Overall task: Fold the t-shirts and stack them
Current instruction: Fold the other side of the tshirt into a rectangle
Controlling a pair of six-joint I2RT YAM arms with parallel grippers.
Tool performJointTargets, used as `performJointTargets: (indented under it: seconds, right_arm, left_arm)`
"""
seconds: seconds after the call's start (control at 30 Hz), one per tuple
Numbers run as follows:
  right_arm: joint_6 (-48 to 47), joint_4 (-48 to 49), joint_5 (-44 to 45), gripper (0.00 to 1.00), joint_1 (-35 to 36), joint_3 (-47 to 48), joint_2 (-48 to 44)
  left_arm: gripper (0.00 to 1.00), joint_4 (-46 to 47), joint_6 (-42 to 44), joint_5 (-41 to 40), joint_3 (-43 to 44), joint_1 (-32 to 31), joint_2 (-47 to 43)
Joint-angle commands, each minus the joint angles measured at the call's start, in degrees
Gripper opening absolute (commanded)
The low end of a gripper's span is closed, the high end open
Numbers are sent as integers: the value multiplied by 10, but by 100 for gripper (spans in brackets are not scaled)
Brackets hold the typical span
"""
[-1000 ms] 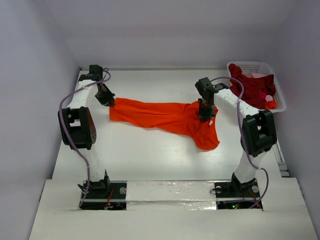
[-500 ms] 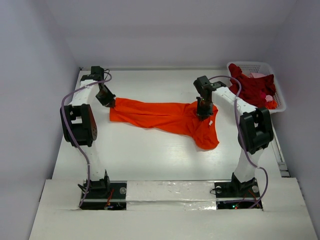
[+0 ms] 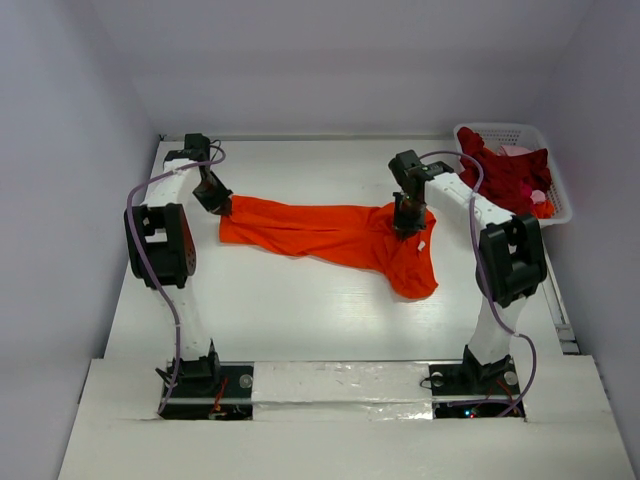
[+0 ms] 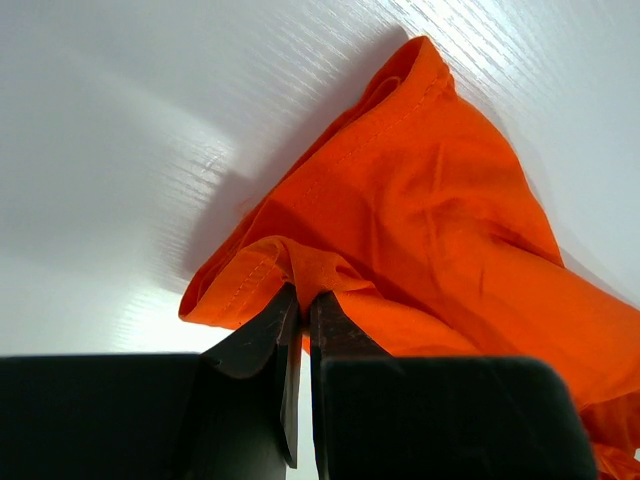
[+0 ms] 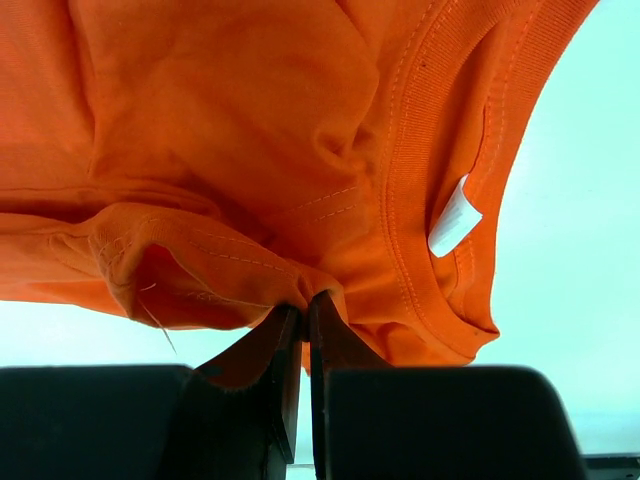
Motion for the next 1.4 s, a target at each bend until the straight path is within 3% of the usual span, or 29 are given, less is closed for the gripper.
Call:
performJointTargets:
  seconds: [0.0, 0.57, 0.67, 0.73, 0.77, 0.8, 0.9, 1.0, 1.03, 1.13, 1.23, 1.37]
  right_arm:
    - [6, 19, -7, 0, -3, 4, 8]
    - [17, 24, -8, 0, -19, -5, 8]
    - [15, 25, -12, 0, -19, -5, 11]
    - [14, 26, -12, 0, -19, -8, 11]
    - [14, 28, -11, 4, -19, -9, 12]
    - [14, 29, -13, 7, -19, -10, 12]
    - [16, 34, -14, 38, -19, -17, 8]
    - [18, 37, -15, 60, -19, -23, 3]
    - [19, 38, -14, 75, -19, -23, -1]
    - [20, 39, -10, 100, -19, -24, -8]
    - [21, 36, 4, 100, -19, -19, -22]
    - [15, 26, 37, 100, -19, 1, -46]
  left_arm:
    - [0, -3, -4, -11, 25, 5, -4]
    - [0, -1, -4, -13, 25, 5, 5]
    - [4, 0, -4, -10, 25, 5, 6]
    - [16, 0, -4, -9, 25, 5, 5]
    - [22, 1, -4, -9, 23, 5, 4]
    - [36, 2, -4, -9, 22, 5, 3]
    - [60, 0, -4, -10, 21, 5, 0]
    - [76, -5, -4, -16, 21, 5, -4]
    - [81, -7, -4, -19, 21, 5, -5]
    - [93, -9, -4, -23, 19, 5, -14]
    - [98, -11, -5, -29, 23, 10, -27]
    - [97, -16, -2, -42, 50, 10, -48]
